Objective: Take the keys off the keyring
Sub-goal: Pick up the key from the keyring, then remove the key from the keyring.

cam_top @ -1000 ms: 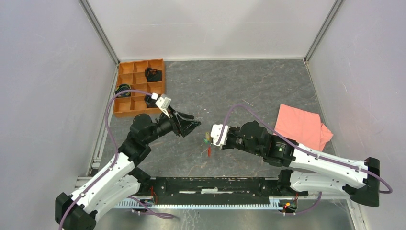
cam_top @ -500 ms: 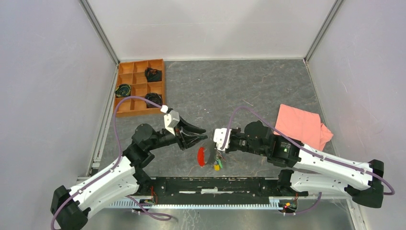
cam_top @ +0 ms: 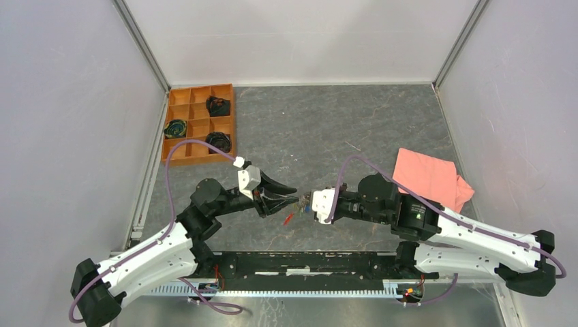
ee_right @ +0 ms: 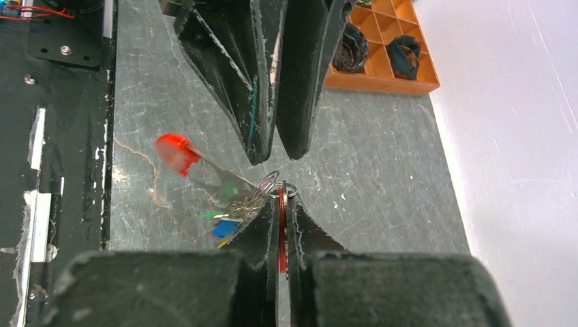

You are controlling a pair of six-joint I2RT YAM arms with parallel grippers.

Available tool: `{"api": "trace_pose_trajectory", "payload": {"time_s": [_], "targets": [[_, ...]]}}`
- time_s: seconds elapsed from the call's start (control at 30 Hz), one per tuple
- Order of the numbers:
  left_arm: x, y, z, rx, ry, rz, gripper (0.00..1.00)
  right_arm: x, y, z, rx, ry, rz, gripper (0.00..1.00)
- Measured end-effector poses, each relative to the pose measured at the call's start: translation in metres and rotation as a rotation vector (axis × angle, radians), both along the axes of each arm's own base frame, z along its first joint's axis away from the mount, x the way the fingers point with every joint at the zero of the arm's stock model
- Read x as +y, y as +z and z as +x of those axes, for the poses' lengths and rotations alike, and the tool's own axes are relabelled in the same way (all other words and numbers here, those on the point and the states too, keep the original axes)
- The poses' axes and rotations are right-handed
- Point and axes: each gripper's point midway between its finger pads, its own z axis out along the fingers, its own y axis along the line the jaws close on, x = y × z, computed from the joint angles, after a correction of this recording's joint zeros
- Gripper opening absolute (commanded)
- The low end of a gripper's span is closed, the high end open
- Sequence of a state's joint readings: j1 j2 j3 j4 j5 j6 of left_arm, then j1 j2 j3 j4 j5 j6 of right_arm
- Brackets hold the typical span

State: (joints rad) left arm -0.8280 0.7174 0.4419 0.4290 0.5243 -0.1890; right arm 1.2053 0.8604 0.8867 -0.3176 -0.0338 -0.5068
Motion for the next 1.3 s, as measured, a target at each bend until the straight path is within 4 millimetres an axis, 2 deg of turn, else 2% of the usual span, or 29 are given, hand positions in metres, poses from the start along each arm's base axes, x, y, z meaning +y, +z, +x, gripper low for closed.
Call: {"api": "trace_pose_trajectory", "payload": {"time_s": [0.43,1.0,1.3], "targets": [[-0.011,-0.008,-0.014,-0.030,-0.064,0.031,0.34,-0.002,-0.001,-0.021,-0.050,0.086,-0.046,0.00],[-0.017,-0.015,-0.022,-0.053,-0.111,0.055,0.34,-0.005,0.006,-0.021,-0.112,0.064,-0.076,0.01],[-0.023,-0.008,-0.024,-0.081,-0.126,0.024,0.34,-0.005,0.005,-0.021,-0.123,0.058,-0.094,0.01]]}}
